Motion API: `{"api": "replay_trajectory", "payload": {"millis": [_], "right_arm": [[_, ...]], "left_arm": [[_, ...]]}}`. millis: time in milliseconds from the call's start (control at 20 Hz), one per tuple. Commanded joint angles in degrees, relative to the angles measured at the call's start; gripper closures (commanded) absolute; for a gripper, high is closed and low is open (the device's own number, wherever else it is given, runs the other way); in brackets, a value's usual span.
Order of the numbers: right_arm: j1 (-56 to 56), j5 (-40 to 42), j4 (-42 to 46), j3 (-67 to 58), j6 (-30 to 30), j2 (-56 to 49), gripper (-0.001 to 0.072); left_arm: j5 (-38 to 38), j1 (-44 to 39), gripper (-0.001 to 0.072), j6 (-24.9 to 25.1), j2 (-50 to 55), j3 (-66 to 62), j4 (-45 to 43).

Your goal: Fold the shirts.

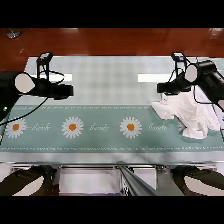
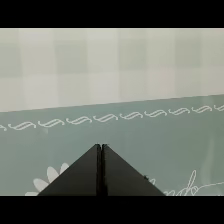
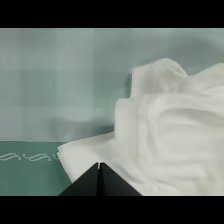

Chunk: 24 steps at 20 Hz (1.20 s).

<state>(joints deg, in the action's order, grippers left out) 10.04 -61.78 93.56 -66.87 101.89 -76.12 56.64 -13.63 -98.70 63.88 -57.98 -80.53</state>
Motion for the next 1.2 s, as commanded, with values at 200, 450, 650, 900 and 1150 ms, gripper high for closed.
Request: {"api": "replay_trajectory", "payload": {"millis": [200, 450, 650, 900, 1150], "right_arm": [[-0.33, 11.41, 7.78, -0.39, 1.29, -0.02, 0.0081], [-14.60, -3.19, 19.34, -1.22, 8.85, 3.56, 0.0082], [-25.68, 1.03, 8.41, 11.50, 8.94, 5.46, 0.0082], [-29.33, 13.49, 1.20, 20.26, 11.02, 3.72, 0.0083], [-29.11, 12.98, -13.73, 19.98, 0.79, -0.13, 0.0441]], "left_arm": [[-11.65, 0.22, 0.0004, 0.04, 2.36, -0.22, -0.13], [-1.66, 4.07, 0.0005, 6.82, 1.03, -1.44, -0.79], [6.08, 4.59, 0.0005, 6.99, -2.40, 2.84, 2.21], [1.88, 2.54, 0.0005, 4.31, -7.34, 12.59, 2.95], [-0.28, 2.56, 0.0005, 3.04, -6.69, 12.46, 2.95]]}}
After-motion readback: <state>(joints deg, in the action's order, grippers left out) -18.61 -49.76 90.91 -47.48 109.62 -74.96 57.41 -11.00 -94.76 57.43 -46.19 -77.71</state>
